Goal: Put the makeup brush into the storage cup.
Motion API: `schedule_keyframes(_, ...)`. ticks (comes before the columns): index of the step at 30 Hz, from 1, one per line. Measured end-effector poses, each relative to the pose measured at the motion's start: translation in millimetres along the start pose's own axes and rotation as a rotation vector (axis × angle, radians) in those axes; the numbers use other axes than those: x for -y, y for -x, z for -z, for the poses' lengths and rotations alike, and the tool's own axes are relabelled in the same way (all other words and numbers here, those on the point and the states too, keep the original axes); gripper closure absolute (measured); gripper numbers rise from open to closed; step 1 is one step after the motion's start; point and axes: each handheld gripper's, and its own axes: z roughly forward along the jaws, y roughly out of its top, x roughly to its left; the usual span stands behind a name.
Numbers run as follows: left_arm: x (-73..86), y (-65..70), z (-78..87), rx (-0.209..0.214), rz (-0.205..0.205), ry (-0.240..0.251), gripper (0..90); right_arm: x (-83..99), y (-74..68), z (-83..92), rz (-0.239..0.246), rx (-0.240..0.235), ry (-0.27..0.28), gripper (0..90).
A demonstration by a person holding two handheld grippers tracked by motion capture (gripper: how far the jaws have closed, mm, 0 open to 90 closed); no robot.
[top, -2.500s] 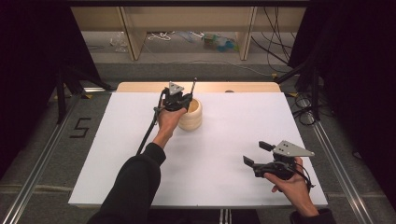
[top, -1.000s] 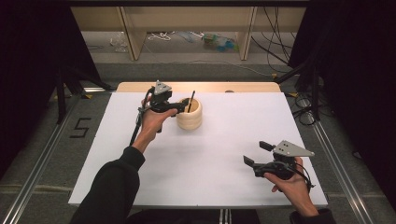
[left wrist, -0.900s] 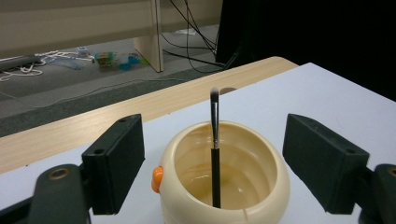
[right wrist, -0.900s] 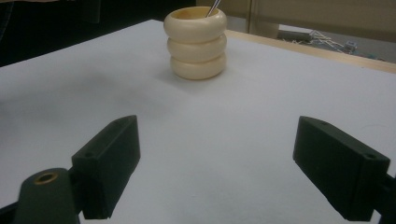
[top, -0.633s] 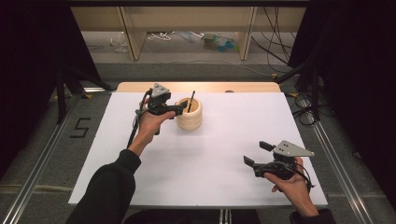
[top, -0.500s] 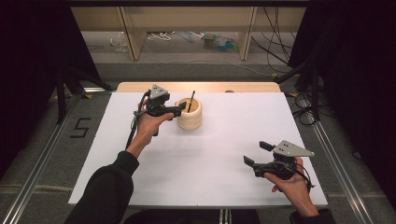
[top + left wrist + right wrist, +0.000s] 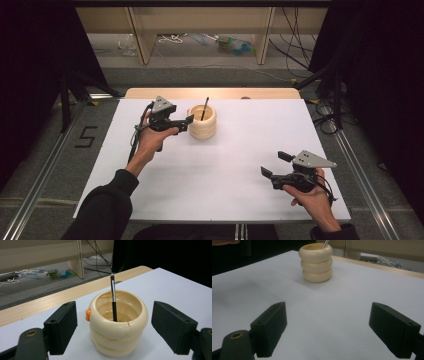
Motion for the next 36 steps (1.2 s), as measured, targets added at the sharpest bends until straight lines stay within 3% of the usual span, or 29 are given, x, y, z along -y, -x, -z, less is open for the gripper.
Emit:
schedule_keyframes(12, 16.1, 0.6, 18.4, 0.023, 0.023, 0.021, 20.2, -0.2, -0.6, 1.5, -0.022, 0.003, -0.024, 16.0)
schedule_keyframes(29, 34.5, -0.7, 33.4, 0.024, -0.011, 0.021, 20.0, -0.1, -1.8, -0.2, -0.02, -0.007, 0.007, 16.0)
schedule_keyframes(30, 35.1, -1.3, 34.4, 0.025, -0.012, 0.017, 20.0, -0.2, -0.6, -0.5, 0.0, 0.005, 0.018, 16.0)
schedule_keyframes(36, 38.3, 0.0, 39.9, 0.028, -0.021, 0.018, 19.5, -0.3, -1.9, -0.3, -0.021, -0.009, 0.006, 16.0)
